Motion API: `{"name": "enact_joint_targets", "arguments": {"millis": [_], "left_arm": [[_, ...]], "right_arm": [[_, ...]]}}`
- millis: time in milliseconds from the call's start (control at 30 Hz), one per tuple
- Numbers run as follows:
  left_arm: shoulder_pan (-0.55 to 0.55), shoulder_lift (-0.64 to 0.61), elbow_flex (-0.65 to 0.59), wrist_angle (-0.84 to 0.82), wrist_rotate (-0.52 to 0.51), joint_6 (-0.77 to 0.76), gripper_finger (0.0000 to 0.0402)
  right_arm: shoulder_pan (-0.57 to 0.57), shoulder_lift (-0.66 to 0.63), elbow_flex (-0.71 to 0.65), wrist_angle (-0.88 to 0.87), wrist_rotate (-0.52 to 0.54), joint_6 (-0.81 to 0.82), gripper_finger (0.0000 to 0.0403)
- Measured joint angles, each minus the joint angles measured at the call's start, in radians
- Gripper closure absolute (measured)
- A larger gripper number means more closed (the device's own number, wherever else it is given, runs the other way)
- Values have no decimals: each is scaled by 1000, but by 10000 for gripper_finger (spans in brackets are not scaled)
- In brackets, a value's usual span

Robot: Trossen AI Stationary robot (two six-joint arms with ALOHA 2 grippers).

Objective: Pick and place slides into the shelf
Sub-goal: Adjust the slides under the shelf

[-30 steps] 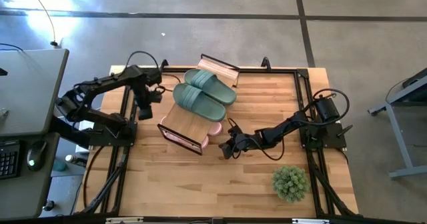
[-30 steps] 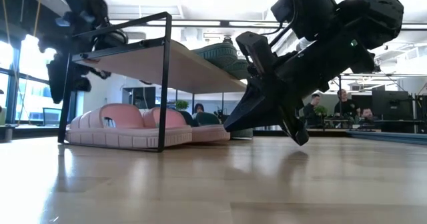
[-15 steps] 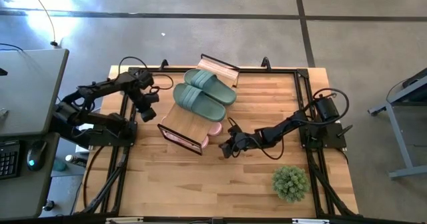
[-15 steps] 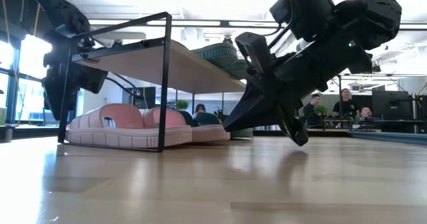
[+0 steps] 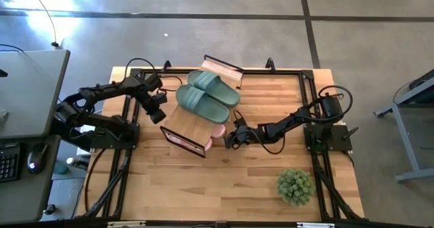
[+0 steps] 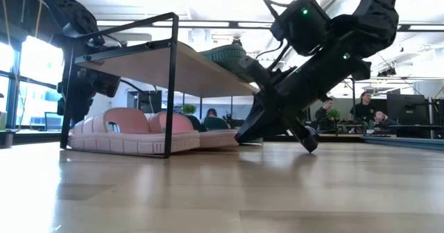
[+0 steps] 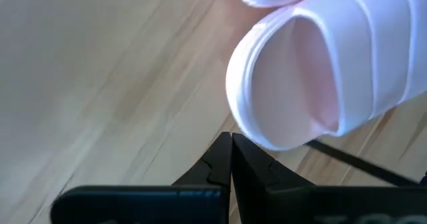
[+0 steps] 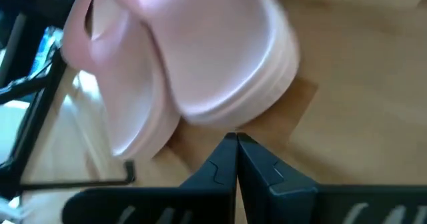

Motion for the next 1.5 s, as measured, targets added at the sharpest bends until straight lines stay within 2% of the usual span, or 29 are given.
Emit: {"name": "enact_joint_targets", "arguments": {"millis": [800, 1200, 1500], "left_arm": [[-184, 0, -1, 106, -12, -193, 401], [-189, 0, -2, 127, -17, -211, 401], [-180, -18, 0, 87, -109, -173, 402]], "right_arm": [[-50, 4, -3, 14, -5, -114, 403], [-52, 4, -3, 34, -5, -139, 403], [-43, 4, 1, -7, -12, -114, 403]]}}
